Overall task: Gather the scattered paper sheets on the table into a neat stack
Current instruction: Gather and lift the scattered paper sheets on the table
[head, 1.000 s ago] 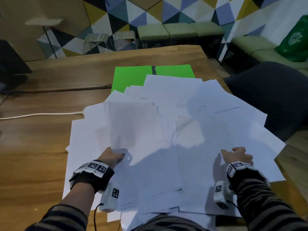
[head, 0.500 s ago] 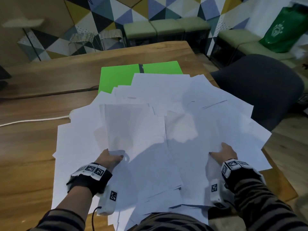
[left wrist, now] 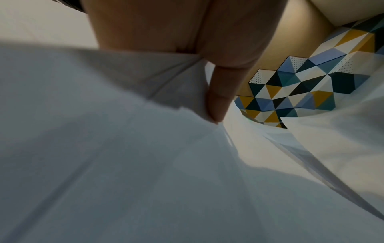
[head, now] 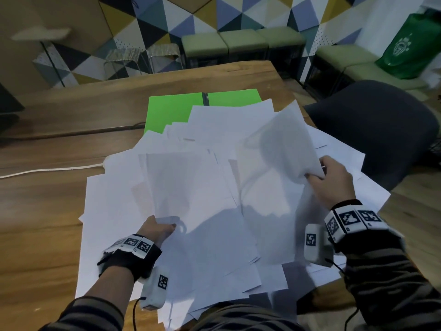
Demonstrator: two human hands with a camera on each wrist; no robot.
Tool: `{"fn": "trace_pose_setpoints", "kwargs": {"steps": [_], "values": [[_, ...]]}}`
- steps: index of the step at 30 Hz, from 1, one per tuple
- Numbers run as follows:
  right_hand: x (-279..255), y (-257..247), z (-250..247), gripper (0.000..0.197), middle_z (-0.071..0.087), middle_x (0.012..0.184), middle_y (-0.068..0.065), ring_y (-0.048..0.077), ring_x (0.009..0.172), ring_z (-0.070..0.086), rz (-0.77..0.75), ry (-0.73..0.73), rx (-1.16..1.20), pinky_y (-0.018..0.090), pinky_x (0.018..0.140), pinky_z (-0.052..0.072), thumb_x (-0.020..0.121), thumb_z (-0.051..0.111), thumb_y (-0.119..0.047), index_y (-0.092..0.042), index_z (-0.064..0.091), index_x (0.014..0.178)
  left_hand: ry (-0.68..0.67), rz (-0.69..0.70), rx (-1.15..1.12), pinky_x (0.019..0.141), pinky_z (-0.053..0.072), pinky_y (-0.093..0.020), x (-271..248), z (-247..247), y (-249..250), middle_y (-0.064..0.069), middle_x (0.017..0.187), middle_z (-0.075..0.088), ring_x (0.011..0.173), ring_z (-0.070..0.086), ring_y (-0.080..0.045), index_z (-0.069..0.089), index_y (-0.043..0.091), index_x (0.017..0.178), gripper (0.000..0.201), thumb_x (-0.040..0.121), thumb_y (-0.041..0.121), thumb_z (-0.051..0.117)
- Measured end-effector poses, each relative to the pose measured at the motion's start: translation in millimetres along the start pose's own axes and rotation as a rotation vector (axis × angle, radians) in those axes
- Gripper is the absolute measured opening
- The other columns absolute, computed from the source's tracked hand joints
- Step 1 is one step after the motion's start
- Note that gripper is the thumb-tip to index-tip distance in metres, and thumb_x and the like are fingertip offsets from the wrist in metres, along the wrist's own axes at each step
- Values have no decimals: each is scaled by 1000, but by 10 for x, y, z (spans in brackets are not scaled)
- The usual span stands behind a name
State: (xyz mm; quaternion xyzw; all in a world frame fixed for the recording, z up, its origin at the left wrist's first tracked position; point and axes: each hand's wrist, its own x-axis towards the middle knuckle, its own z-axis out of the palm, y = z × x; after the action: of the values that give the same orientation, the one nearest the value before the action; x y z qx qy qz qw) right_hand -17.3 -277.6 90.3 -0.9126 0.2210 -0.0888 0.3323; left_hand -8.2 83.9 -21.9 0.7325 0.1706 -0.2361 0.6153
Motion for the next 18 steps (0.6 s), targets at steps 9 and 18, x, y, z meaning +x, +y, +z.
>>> {"fn": "trace_pose_setpoints", "kwargs": {"steps": [9,18], "values": [[-393,-825,-308,23,64,101,13,37,94,55,-264,72,-318,34,69,35,89,48,-19,-19,51,111,119,5,76,71,48,-35,73,18,-64,-19,81,68,76,64,-30,71,2,84,35,53,12,59],[-746,-1618,-381,14,63,83,9,35,82,55,-644,46,114,40,66,45,80,52,-14,-12,59,93,102,-17,369,59,43,-18,6,73,90,-7,62,60,62,57,-17,62,3,58,28,61,25,45]]}}
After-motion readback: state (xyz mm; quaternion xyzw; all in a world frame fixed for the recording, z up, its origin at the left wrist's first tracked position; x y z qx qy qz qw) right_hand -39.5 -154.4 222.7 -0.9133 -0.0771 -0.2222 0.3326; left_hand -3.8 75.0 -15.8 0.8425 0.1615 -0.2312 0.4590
